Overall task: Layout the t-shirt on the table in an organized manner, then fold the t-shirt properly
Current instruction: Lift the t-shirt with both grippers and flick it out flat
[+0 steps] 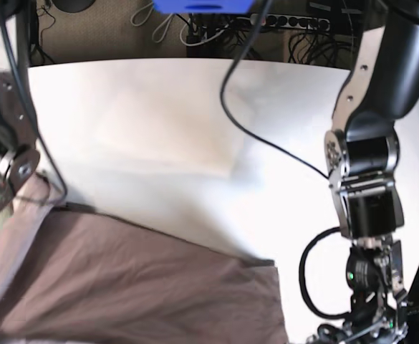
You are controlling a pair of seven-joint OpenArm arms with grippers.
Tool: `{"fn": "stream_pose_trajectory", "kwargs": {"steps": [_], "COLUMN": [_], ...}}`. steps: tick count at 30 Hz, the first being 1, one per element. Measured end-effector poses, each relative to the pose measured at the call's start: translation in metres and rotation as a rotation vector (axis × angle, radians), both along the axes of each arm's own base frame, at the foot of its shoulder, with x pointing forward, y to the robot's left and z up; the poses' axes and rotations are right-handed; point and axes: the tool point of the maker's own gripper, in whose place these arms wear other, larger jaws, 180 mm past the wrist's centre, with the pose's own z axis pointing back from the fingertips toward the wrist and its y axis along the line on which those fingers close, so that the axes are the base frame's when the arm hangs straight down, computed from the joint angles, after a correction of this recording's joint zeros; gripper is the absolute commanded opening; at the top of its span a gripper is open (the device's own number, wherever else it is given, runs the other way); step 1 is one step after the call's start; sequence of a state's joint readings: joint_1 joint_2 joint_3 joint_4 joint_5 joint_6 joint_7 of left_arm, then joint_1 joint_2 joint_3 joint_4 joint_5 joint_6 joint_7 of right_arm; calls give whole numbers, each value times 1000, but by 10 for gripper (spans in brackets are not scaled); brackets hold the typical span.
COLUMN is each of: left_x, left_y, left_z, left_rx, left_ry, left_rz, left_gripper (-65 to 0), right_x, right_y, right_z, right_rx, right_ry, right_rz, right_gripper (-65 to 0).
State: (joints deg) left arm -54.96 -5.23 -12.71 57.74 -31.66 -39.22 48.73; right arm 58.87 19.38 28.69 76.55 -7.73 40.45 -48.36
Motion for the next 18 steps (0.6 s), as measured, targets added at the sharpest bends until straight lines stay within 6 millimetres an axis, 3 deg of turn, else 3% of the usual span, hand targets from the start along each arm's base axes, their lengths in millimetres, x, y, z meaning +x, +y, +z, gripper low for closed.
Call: {"fn": "stream_pose_trajectory", "kwargs": {"steps": [2, 4, 6, 8, 10, 13, 18], "left_x": [9, 13, 12, 7, 1, -9, -37], "left_y": [3, 0, -3, -6, -7, 12, 32], "left_z": [23, 51, 72, 85, 84, 68, -1], "left_rx": [-3, -23, -32, -27, 12, 35, 94], "left_ry": [-25, -68, -109, -139, -130, -108, -16], "left_rz": [10, 2, -6, -17, -31, -19, -14], "left_gripper": [-648, -648, -648, -648, -648, -648, -648], "right_x": [0, -3, -10, -24, -42, -67, -101], "right_y": [0, 3, 14, 24, 16, 7, 49], "right_z": [49, 85, 114, 130, 117, 65, -30], "right_rx": [-4, -57, -117, -151, -195, -271, -339], "right_ry": [-103, -147, -196, -242, -207, -85, 28], "right_rz": [5, 0, 6, 0, -67, -147, -27], "right_gripper": [-650, -650, -650, -650, -650, -650, -650]}}
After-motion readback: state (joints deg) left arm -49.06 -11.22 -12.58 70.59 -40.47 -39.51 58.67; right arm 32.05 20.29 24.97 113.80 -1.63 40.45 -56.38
